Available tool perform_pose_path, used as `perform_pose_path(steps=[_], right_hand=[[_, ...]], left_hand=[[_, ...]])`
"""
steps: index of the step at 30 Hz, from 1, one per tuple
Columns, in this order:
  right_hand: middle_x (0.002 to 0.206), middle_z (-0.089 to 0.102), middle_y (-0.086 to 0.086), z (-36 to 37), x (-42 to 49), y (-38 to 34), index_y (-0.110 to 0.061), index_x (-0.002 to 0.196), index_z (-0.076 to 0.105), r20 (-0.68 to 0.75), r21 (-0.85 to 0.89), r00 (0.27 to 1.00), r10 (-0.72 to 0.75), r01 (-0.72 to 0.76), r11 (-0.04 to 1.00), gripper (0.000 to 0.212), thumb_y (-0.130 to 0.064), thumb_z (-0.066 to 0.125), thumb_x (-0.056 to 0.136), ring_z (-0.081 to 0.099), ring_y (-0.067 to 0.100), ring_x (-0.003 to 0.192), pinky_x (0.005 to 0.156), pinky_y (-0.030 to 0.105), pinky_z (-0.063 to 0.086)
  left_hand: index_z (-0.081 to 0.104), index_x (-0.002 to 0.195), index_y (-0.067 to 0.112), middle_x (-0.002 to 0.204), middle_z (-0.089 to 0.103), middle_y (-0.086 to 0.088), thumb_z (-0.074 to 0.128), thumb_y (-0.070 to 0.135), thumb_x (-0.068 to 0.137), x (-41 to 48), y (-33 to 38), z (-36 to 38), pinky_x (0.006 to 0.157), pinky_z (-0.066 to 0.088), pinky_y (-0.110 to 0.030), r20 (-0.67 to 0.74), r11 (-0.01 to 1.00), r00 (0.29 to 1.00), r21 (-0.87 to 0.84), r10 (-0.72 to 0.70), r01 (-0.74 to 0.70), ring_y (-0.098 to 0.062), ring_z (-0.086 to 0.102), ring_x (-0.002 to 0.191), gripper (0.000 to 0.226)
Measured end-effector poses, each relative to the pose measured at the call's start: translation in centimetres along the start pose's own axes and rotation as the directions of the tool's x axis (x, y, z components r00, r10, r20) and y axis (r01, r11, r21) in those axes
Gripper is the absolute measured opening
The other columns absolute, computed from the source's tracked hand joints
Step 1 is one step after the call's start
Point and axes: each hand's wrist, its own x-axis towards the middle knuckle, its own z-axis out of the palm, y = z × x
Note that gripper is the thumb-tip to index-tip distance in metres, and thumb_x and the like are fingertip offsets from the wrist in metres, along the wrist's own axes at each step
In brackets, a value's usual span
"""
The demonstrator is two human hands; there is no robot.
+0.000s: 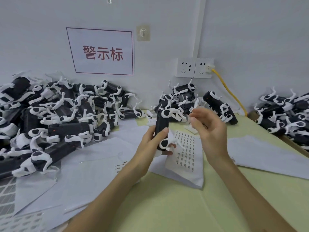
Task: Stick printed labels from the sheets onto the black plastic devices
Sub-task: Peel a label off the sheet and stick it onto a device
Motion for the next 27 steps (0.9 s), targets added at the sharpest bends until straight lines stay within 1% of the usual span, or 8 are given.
perform_pose_path(steps=[3,7,12,14,17,20,25,27], right_hand=[[0.083,0.074,0.001,0.0,0.0,-0.1,-0.017,0.09,0.073,0.149,0.058,0.984,0.093,-0.103,0.993,0.006,-0.019,0.072,0.085,0.069,0.017,0.076,0.073,0.025,0.055],[0.077,0.072,-0.002,0.5,-0.3,0.2,-0.017,0.084,0.073,0.261,-0.028,0.959,0.114,-0.11,0.993,0.01,-0.009,0.074,0.09,0.071,0.015,0.075,0.073,0.022,0.053],[0.082,0.074,-0.002,0.9,-0.6,0.1,-0.013,0.088,0.074,0.285,-0.024,0.937,0.2,-0.202,0.979,0.005,-0.01,0.071,0.092,0.073,0.015,0.082,0.075,0.023,0.055],[0.082,0.075,-0.002,1.0,-0.7,0.2,-0.01,0.09,0.075,0.272,-0.016,0.934,0.23,-0.234,0.972,0.003,-0.011,0.072,0.092,0.073,0.012,0.081,0.077,0.023,0.057],[0.087,0.077,-0.004,1.1,-0.8,0.2,-0.012,0.091,0.077,0.241,-0.016,0.934,0.263,-0.267,0.963,0.003,-0.012,0.073,0.09,0.072,0.007,0.081,0.077,0.021,0.057],[0.089,0.077,-0.007,1.3,-1.0,0.3,-0.02,0.085,0.079,0.23,-0.027,0.931,0.284,-0.286,0.958,0.009,-0.013,0.075,0.089,0.072,0.006,0.082,0.076,0.021,0.057],[0.084,0.076,-0.008,1.4,-1.1,0.3,-0.03,0.077,0.08,0.233,-0.058,0.936,0.264,-0.257,0.965,0.021,-0.013,0.075,0.089,0.072,0.005,0.079,0.078,0.024,0.06],[0.084,0.076,-0.008,1.3,-1.1,0.3,-0.03,0.078,0.08,0.22,-0.071,0.938,0.268,-0.258,0.963,0.02,-0.015,0.076,0.089,0.071,0.005,0.079,0.078,0.027,0.061]], left_hand=[[0.061,0.12,0.022,0.12,0.066,-0.018,0.069,0.052,0.084,-0.3,-0.6,0.5,0.071,0.059,-0.038,-0.051,0.998,0.998,0.058,0.024,-0.021,-0.033,0.068,0.111,0.047],[0.056,0.122,0.027,0.113,0.064,0.003,0.063,0.055,0.09,-0.5,-1.2,0.7,0.084,0.062,-0.05,-0.051,0.985,0.996,0.16,0.079,-0.07,-0.019,0.065,0.113,0.043],[0.05,0.125,0.027,0.109,0.064,0.011,0.055,0.046,0.102,-0.8,-1.9,1.0,0.07,0.055,-0.019,-0.035,0.942,0.987,0.306,0.157,-0.139,0.009,0.062,0.092,0.03],[0.047,0.126,0.027,0.109,0.063,0.011,0.053,0.045,0.102,-1.0,-2.1,1.2,0.064,0.052,-0.014,-0.032,0.927,0.986,0.346,0.166,-0.145,0.014,0.061,0.088,0.031],[0.044,0.127,0.022,0.103,0.059,0.008,0.054,0.041,0.103,-1.1,-2.2,1.5,0.06,0.053,-0.014,-0.034,0.926,0.984,0.346,0.175,-0.153,0.007,0.063,0.087,0.032],[0.043,0.125,0.025,0.1,0.058,0.005,0.055,0.042,0.102,-1.1,-2.3,1.7,0.067,0.061,-0.033,-0.061,0.934,0.986,0.334,0.153,-0.125,-0.011,0.064,0.092,0.031],[0.041,0.125,0.026,0.1,0.061,0.008,0.059,0.033,0.102,-1.1,-2.4,1.7,0.069,0.057,-0.029,-0.06,0.947,0.991,0.304,0.123,-0.099,-0.007,0.065,0.09,0.03],[0.041,0.126,0.026,0.1,0.061,0.009,0.06,0.03,0.102,-1.1,-2.4,1.7,0.076,0.059,-0.035,-0.056,0.941,0.99,0.32,0.131,-0.106,-0.001,0.065,0.086,0.031]])
